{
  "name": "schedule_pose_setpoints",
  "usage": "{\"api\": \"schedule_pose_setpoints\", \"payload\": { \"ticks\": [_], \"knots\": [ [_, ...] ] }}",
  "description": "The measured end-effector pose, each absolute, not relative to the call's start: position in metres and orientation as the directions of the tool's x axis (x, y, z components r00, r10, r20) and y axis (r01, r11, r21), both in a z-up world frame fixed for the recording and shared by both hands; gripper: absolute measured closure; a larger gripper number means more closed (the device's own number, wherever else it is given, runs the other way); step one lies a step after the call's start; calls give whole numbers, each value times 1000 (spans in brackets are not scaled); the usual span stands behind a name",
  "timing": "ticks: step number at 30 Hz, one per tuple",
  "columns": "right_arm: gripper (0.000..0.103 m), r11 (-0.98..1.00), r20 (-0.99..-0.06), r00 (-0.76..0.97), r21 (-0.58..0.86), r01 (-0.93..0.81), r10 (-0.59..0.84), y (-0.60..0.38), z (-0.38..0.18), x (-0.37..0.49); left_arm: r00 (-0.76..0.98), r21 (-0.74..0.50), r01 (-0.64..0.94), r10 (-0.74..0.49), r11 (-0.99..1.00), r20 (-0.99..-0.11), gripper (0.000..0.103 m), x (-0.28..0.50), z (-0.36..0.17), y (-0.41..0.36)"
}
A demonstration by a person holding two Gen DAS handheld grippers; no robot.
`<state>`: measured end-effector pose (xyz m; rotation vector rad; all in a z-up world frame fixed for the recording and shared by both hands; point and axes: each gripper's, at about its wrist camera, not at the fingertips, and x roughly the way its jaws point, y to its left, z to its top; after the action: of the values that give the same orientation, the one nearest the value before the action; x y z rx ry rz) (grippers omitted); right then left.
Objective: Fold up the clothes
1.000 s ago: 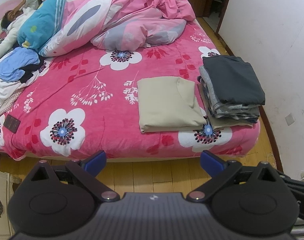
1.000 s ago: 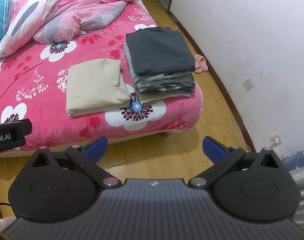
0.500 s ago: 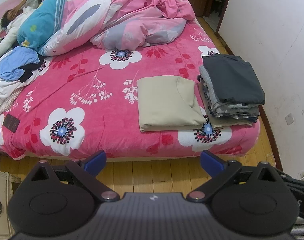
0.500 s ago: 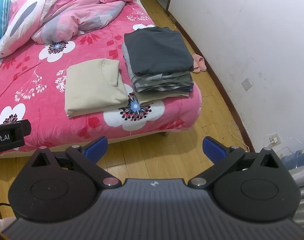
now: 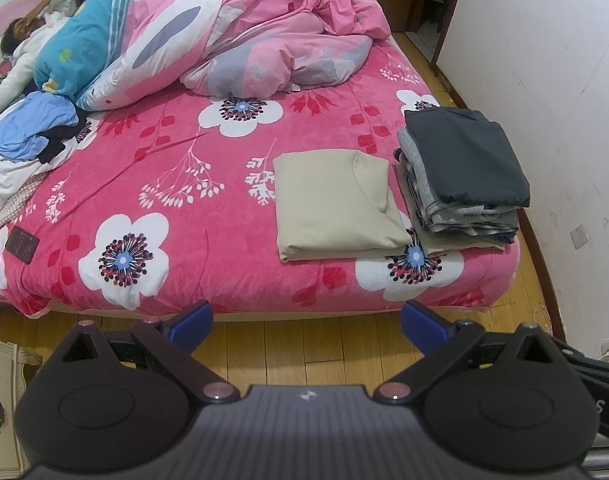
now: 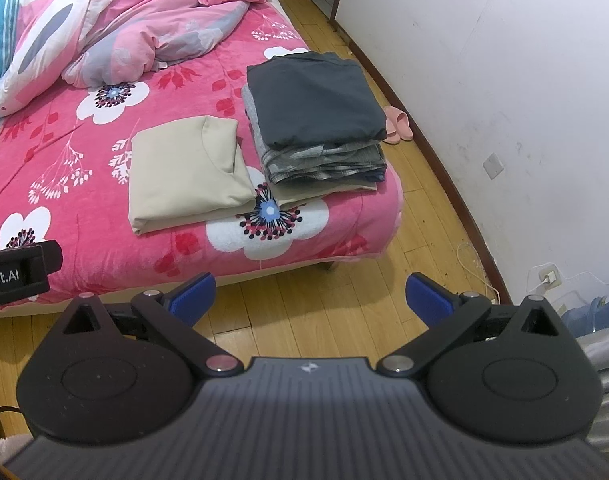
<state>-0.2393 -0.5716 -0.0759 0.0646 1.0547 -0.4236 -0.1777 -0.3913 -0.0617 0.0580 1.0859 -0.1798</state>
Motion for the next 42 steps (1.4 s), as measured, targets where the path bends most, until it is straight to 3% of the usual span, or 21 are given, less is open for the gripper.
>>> {"api": "schedule_pose_setpoints", "payload": {
  "ticks": [42],
  "knots": [
    [1,922,-856,420,-151,356,-302,-563,-77,-240,458,-37,154,-105,987,-883,2,-178,-62,-390]
  ]
}}
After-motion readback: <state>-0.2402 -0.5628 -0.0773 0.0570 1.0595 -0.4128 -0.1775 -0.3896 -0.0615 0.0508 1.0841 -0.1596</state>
